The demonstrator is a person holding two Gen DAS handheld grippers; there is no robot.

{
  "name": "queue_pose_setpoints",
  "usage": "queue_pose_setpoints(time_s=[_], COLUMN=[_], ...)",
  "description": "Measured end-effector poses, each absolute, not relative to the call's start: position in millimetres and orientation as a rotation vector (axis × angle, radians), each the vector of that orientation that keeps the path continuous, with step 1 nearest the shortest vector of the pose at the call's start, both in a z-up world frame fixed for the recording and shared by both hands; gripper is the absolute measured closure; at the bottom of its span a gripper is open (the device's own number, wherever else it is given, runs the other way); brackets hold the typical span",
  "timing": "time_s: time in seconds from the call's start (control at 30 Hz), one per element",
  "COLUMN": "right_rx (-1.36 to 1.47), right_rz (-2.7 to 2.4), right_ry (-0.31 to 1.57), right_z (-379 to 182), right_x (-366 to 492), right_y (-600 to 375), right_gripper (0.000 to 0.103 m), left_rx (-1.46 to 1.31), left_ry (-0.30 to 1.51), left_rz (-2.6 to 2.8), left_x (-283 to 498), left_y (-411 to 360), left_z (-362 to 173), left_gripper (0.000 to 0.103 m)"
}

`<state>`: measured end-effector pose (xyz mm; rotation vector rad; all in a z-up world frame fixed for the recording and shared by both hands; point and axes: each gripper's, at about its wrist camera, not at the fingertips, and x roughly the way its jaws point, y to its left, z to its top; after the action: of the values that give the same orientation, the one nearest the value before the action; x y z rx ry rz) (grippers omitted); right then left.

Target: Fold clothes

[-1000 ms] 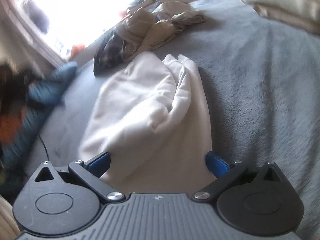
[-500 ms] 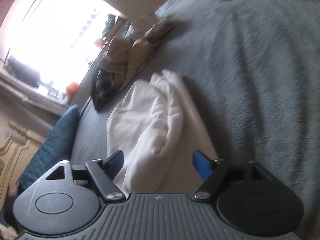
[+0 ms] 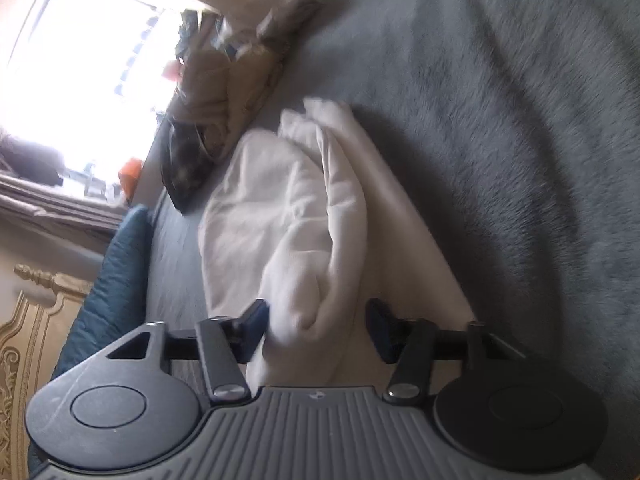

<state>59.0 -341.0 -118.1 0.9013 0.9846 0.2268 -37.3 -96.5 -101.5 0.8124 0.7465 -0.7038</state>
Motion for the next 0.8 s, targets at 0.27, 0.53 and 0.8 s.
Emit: queue_pose_setpoints(time_s=[0.27, 0.53, 0.8], right_rx=[0.795, 0.750, 0.817], right_rz=[0.280, 0.321, 0.307], right_ry=[0.903, 0.911, 0.965], right_z=[-97.4, -99.9, -123.2], right_x=[44.8, 24.7, 22.2], right_y=[-335.6, -343.0, -358.5], right_gripper=[0.091, 0.091, 0.071], left_rx=[0.856, 0.939, 0.956], left_ry=[0.713, 0.670, 0.654], left_rz=[-0.697, -0.773, -0.740], left_x=[-38.4, -53.5, -56.6], left_y=[-88.6, -81.1, -82.9], left_z=[-99.7, -97.5, -106.3], left_gripper=[0.096, 0.097, 0.090])
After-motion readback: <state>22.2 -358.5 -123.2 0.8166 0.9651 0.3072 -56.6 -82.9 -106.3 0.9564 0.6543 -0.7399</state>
